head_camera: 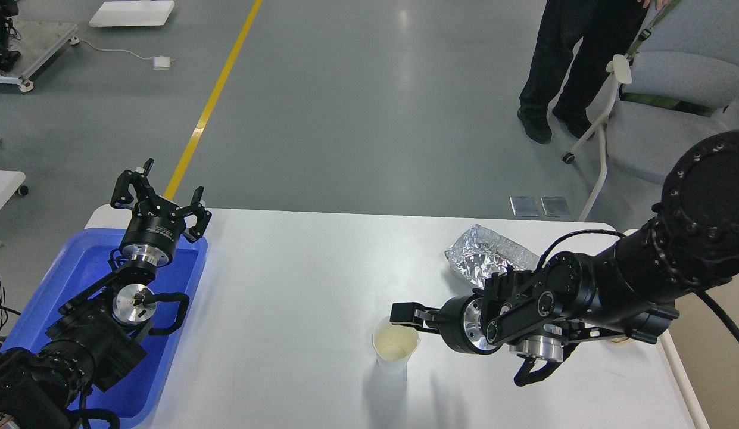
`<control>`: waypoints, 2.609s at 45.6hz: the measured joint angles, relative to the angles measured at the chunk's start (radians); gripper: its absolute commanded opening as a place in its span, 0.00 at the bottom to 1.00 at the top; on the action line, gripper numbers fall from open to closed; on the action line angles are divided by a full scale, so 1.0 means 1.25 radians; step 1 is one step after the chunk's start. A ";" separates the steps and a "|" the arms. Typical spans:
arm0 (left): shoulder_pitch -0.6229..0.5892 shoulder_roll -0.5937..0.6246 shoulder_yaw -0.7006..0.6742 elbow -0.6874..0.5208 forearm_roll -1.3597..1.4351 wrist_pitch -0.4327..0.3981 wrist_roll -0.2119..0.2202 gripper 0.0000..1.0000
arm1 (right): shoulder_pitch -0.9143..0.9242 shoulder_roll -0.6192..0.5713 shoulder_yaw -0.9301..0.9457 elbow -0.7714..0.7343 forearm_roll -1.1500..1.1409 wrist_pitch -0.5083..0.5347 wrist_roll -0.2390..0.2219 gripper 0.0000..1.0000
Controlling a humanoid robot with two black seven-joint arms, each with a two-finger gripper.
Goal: Tidy desktop
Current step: 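Lower the open right gripper beside the white paper cup, then close the right gripper around the white paper cup, then lift the cup with the right gripper and carry it toward the bin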
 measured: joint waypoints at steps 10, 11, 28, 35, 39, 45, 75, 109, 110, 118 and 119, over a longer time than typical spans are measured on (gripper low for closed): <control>0.000 0.000 0.000 0.000 0.000 0.000 0.000 1.00 | -0.027 0.000 0.013 -0.002 0.003 -0.018 0.000 1.00; 0.000 0.000 0.000 0.000 0.000 0.000 0.000 1.00 | -0.031 0.000 0.014 -0.003 0.004 -0.021 0.000 1.00; 0.000 0.000 0.000 0.000 0.000 0.000 0.000 1.00 | -0.084 0.000 0.034 -0.036 0.005 -0.040 0.000 1.00; 0.000 0.000 0.000 0.000 0.000 0.000 0.000 1.00 | -0.110 0.000 0.037 -0.049 -0.001 -0.046 0.000 1.00; 0.000 0.000 0.000 0.000 0.000 0.000 0.000 1.00 | -0.122 0.000 0.038 -0.057 -0.003 -0.048 0.000 0.99; 0.000 0.000 0.000 0.000 0.000 0.000 0.000 1.00 | -0.140 0.000 0.039 -0.068 -0.011 -0.050 0.002 0.94; 0.000 0.000 0.000 0.000 0.000 0.000 0.000 1.00 | -0.174 0.000 0.039 -0.095 -0.052 -0.078 0.005 0.00; 0.000 0.000 -0.001 0.000 0.000 0.000 0.000 1.00 | -0.030 0.000 0.034 0.030 -0.054 -0.067 0.013 0.00; 0.000 0.000 -0.001 0.000 0.000 0.000 0.000 1.00 | -0.017 0.000 0.033 0.040 -0.054 -0.061 0.014 0.00; 0.000 0.000 -0.001 -0.001 0.000 -0.001 0.000 1.00 | 0.111 -0.008 0.014 0.104 -0.054 0.004 0.018 0.00; 0.000 0.000 -0.001 0.000 0.000 -0.001 0.000 1.00 | 0.125 -0.011 0.012 0.110 -0.054 0.013 0.018 0.00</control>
